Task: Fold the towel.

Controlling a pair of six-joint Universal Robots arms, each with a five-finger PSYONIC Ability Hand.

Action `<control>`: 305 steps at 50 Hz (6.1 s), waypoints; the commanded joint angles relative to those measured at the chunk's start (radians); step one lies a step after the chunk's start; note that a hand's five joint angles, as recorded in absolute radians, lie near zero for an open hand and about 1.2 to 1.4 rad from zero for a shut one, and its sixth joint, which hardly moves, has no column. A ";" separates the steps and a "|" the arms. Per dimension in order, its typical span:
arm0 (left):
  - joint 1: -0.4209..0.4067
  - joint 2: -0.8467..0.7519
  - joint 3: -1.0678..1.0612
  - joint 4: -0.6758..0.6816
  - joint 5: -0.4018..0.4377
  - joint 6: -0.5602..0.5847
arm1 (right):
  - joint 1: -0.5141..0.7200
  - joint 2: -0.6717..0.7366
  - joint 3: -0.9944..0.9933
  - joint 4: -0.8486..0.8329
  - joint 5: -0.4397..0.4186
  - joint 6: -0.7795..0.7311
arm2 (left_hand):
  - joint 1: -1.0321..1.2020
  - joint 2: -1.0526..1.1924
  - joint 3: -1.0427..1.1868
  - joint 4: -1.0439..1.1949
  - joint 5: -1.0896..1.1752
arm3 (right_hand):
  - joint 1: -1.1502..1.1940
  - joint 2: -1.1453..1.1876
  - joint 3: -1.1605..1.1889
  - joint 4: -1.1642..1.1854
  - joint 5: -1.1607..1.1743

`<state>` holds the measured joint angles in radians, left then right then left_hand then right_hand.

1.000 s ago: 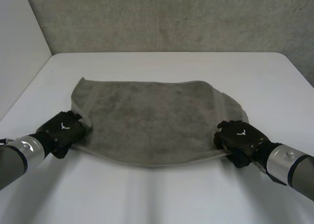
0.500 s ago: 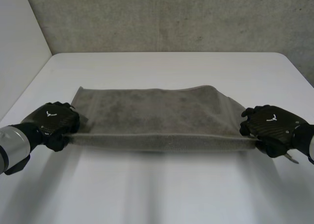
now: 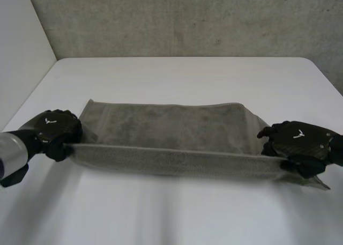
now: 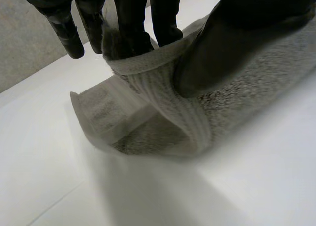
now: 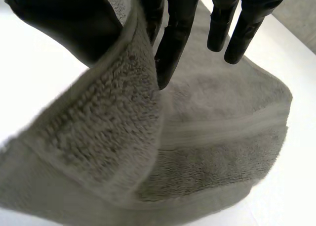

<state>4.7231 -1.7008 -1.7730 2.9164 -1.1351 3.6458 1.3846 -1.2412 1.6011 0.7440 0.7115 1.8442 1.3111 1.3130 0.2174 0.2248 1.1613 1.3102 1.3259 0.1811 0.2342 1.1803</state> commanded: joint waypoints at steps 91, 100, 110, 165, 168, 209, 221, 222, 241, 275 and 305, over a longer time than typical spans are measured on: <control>-0.055 -0.145 0.033 0.227 0.172 0.287 | 0.221 0.031 0.029 -0.430 0.140 0.375 | -0.357 -0.359 -0.043 -0.050 -0.382 | 0.086 0.070 -0.007 -0.060 0.041; -0.028 -0.149 0.035 0.217 0.305 0.290 | 0.221 0.031 0.029 -0.431 0.141 0.377 | -1.007 -1.009 -0.043 -0.050 -1.031 | 0.086 0.070 -0.007 -0.060 0.041; 0.018 -0.184 0.073 0.213 0.322 0.292 | 0.214 0.034 0.045 -0.425 0.143 0.379 | -0.363 -0.365 -0.043 -0.050 -0.388 | 0.086 0.070 -0.007 -0.060 0.041; -0.146 -0.083 0.431 0.351 0.017 -0.044 | 0.280 -0.086 -0.436 -0.690 0.200 0.605 | 0.085 0.083 -0.043 -0.050 0.060 | 0.086 0.070 -0.007 -0.060 0.041; -0.135 -0.059 0.402 0.349 0.020 -0.044 | 0.275 -0.116 -0.400 -0.689 0.195 0.616 | 0.085 0.083 -0.043 -0.050 0.060 | 0.086 0.070 -0.007 -0.060 0.041; 0.035 0.202 0.144 0.262 0.136 -0.052 | 0.154 -0.374 -0.110 -0.517 0.048 0.681 | 0.085 0.083 -0.043 -0.050 0.060 | 0.086 0.070 -0.007 -0.060 0.041; -0.055 -0.097 0.333 0.310 0.113 -0.118 | 0.215 -0.011 -0.395 -0.623 0.077 0.679 | 0.085 0.083 -0.043 -0.050 0.060 | 0.086 0.070 -0.007 -0.060 0.041; -0.081 -0.161 0.396 0.316 0.100 -0.133 | 0.232 0.056 -0.476 -0.643 0.097 0.678 | 0.085 0.083 -0.043 -0.050 0.060 | 0.086 0.070 -0.007 -0.060 0.041; -0.100 0.009 0.493 0.720 0.009 -0.544 | 0.225 -0.113 -0.539 -1.042 0.131 1.142 | 0.085 0.083 -0.043 -0.050 0.060 | 0.086 0.070 -0.007 -0.060 0.041; 0.058 0.156 -0.052 0.312 0.297 -0.233 | -0.044 -0.408 0.168 -0.853 -0.274 0.958 | 0.085 0.083 -0.043 -0.050 0.060 | 0.086 0.070 -0.007 -0.060 0.041; -0.025 -0.270 0.262 0.165 0.224 -0.225 | 0.085 0.150 -0.210 -0.581 -0.106 0.716 | 0.085 0.083 -0.043 -0.050 0.060 | 0.086 0.070 -0.007 -0.060 0.041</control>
<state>4.7523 -1.8488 -1.6200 3.0929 -0.8320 3.4205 1.4448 -1.2536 1.5063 0.0481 0.5164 2.6997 1.2613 1.3302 0.2174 0.2248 1.1466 1.3123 1.3388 0.1811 0.2342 1.1873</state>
